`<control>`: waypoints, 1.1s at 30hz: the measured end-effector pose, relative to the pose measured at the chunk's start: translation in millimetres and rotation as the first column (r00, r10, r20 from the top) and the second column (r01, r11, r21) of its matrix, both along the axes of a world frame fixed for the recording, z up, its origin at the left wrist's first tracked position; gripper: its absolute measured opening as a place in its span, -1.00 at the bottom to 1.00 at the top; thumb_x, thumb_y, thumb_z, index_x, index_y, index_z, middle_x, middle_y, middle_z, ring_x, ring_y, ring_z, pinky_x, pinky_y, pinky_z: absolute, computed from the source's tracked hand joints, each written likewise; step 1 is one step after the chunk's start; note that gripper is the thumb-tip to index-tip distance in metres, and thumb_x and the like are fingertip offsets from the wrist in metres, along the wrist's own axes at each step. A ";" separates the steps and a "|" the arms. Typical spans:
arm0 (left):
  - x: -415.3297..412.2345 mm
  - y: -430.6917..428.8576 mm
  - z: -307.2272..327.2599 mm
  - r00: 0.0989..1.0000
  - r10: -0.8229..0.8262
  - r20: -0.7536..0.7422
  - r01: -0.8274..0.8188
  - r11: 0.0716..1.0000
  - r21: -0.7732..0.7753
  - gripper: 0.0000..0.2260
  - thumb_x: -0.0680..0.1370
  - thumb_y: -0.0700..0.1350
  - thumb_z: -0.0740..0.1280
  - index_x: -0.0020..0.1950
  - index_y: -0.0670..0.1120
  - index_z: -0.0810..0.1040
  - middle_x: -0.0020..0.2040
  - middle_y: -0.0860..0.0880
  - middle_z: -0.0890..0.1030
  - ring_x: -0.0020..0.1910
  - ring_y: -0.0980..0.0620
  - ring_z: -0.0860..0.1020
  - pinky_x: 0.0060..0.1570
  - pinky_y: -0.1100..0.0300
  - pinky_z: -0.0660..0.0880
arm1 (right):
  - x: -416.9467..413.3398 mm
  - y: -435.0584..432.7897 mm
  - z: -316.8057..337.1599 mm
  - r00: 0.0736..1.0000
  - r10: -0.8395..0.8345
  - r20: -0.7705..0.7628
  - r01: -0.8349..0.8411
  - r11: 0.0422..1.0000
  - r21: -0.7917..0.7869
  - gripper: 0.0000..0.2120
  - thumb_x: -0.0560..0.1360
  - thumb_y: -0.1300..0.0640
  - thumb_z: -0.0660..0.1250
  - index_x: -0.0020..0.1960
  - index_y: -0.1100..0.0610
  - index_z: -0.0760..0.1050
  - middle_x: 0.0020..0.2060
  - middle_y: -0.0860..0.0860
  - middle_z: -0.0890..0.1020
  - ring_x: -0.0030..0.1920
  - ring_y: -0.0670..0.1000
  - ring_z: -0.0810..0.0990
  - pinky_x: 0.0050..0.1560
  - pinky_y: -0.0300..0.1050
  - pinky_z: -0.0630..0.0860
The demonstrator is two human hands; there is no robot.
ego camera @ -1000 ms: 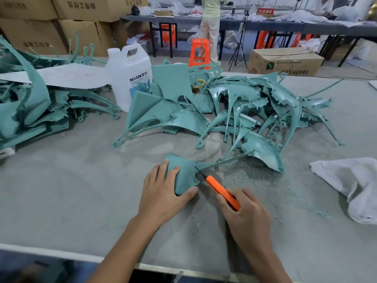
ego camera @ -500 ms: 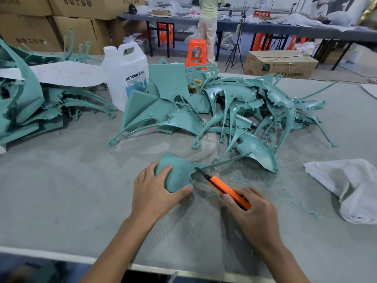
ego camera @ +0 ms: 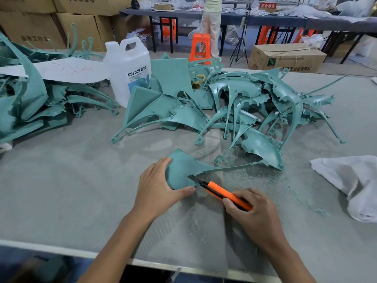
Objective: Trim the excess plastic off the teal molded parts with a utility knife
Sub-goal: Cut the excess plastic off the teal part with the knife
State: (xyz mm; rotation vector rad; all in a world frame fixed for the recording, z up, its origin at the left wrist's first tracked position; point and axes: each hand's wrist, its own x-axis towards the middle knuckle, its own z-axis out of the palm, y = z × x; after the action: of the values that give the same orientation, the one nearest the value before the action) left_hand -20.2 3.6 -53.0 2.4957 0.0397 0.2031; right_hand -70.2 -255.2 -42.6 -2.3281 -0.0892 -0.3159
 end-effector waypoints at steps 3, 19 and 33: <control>0.4 -0.5 0.6 1.000 0.007 0.002 -0.007 1.000 -0.005 -0.02 0.17 0.58 0.34 0.48 0.14 0.29 0.44 0.16 0.37 0.40 0.04 0.32 0.40 0.01 0.28 | 3.1 -1.7 0.2 0.995 -0.099 0.009 0.100 0.995 -0.002 -0.91 0.38 -0.01 0.57 -0.16 -0.07 0.68 -0.34 -0.16 0.57 -0.27 -0.17 0.55 -0.26 -0.30 0.40; -2.3 2.9 -4.1 0.993 -0.086 -0.084 0.103 0.969 0.224 0.08 0.22 0.73 0.01 0.60 0.15 0.16 0.60 0.09 0.11 0.43 0.08 0.03 0.42 0.04 0.08 | -3.6 -1.3 2.0 0.982 -0.178 0.067 0.172 0.981 0.088 -0.92 0.39 0.00 0.53 -0.18 -0.10 0.63 -0.31 -0.17 0.55 -0.20 -0.16 0.53 -0.22 -0.22 0.41; -8.9 -3.4 -4.3 1.000 -0.025 -0.013 0.028 0.953 0.301 0.05 0.27 0.71 -0.03 0.56 0.06 0.25 0.57 0.04 0.18 0.40 -0.02 0.11 0.37 0.05 0.12 | -21.1 -7.5 -2.6 0.989 -0.133 0.064 0.127 0.987 0.094 -0.82 0.35 0.07 0.57 -0.21 -0.18 0.62 -0.21 -0.19 0.59 -0.20 -0.10 0.57 -0.24 -0.35 0.39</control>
State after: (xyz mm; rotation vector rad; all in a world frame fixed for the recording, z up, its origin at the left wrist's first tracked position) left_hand -29.1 0.2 -57.3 2.7999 -0.0229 0.1998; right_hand -91.3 -262.7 -45.2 -2.2381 0.0425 -0.4578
